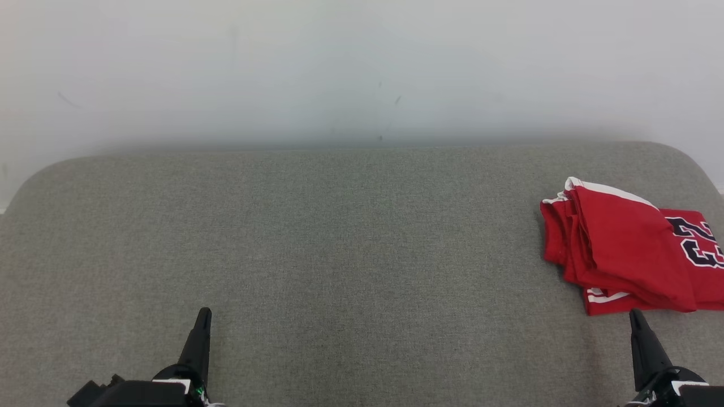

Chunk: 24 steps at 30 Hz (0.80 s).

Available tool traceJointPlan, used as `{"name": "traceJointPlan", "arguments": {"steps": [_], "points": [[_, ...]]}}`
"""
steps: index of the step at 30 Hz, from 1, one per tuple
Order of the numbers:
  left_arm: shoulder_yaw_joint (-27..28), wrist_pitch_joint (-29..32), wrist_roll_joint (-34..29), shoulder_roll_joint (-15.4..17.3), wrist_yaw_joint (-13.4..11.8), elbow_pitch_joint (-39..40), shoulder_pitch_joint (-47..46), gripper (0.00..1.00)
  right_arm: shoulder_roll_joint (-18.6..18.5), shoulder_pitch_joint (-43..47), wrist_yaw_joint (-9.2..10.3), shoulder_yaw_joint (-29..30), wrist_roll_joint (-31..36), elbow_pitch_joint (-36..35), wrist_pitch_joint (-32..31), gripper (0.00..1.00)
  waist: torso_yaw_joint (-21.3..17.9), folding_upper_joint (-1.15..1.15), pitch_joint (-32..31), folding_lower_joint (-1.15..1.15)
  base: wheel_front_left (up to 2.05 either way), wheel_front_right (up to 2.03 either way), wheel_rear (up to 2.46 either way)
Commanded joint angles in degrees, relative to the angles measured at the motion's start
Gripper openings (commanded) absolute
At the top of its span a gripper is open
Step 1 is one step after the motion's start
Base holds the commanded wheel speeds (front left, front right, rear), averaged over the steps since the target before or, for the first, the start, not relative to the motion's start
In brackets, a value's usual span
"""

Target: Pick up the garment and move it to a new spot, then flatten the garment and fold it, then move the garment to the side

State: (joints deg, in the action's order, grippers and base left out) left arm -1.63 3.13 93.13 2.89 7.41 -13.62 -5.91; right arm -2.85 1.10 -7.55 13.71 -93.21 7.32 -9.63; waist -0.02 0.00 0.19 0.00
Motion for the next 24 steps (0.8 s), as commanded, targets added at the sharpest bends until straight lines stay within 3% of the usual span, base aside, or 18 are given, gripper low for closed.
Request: {"name": "traceJointPlan", "arguments": {"steps": [1, 24], "points": [[0.0, 0.0, 0.2, 0.0, 0.2, 0.1, -0.3, 0.0, -0.1, -0.3, 0.12, 0.0, -0.2, -0.1, -0.2, 0.0, 0.0, 0.0, 0.0, 0.0, 0.0, 0.0, 0.0], [0.0, 0.0, 0.3, 0.0, 0.2, 0.1, -0.3, 0.0, 0.0, -0.3, 0.12, 0.0, -0.2, -0.1, -0.2, 0.0, 0.0, 0.0, 0.0, 0.0, 0.0, 0.0, 0.0]]}}
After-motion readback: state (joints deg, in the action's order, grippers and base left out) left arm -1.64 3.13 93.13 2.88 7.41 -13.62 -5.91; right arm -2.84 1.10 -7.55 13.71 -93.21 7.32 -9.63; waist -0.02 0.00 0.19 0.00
